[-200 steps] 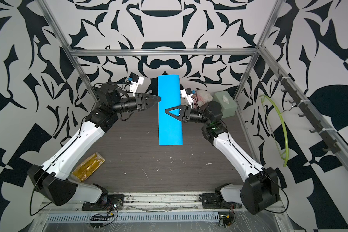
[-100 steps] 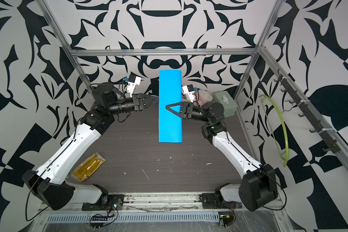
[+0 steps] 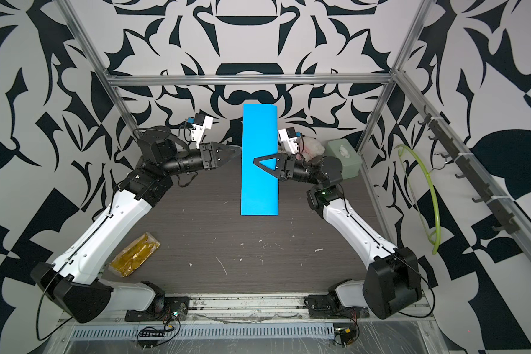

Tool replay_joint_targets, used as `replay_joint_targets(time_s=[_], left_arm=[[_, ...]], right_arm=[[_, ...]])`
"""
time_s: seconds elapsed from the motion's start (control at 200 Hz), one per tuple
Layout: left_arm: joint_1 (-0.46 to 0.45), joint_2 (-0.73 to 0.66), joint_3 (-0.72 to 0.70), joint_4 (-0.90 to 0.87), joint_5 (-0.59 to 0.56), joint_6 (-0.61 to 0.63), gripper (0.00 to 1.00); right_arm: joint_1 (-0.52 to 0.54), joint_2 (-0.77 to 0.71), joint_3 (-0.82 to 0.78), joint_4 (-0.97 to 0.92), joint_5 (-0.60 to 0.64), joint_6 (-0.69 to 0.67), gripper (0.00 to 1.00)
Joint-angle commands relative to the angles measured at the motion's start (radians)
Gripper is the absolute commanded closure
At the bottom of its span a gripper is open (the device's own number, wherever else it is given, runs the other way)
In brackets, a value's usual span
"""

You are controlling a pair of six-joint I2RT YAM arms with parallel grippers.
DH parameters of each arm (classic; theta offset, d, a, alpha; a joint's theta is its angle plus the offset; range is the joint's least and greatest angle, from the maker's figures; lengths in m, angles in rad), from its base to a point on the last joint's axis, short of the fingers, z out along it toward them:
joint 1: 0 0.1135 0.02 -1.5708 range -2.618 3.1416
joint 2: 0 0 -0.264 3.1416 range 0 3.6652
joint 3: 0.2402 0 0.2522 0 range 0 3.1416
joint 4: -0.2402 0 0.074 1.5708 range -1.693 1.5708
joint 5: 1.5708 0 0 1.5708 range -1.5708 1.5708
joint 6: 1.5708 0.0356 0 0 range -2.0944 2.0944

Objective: Fold the rectangular paper in half along the long edge
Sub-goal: Fold the paper.

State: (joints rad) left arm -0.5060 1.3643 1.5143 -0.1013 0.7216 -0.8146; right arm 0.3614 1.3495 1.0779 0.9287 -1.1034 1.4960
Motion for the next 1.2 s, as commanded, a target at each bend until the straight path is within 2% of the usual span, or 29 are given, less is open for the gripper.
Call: replay_joint_targets(time_s=[0.0,0.355,0.58,0.98,1.09,1.195], left_arm=[[0.003,-0.009,-0.008,0.016,0.006,0.002,0.65],[0.009,-0.009,0.012,0.066,0.014,-0.026,0.65],[0.009,0.02,0.007,0.166,0.053,-0.105,0.65],[0.009,0.021,-0.002,0.192,0.062,-0.123,0.65],[0.01,0.019,-0.002,0.193,0.067,-0.126,0.67],[0.005,0.022,-0.001,0.195,0.072,-0.127,0.73]], right_arm=[[-0.002,-0.002,0.042,0.076,-0.006,0.007,0.68],[0.0,-0.002,0.03,0.072,-0.038,-0.01,0.61],[0.002,-0.003,0.026,0.069,-0.039,-0.028,0.6],[0.002,-0.002,0.028,0.034,-0.035,-0.056,0.61],[0.002,-0.009,0.029,-0.041,-0.03,-0.114,0.61],[0.002,-0.009,0.031,-0.059,-0.019,-0.129,0.61]])
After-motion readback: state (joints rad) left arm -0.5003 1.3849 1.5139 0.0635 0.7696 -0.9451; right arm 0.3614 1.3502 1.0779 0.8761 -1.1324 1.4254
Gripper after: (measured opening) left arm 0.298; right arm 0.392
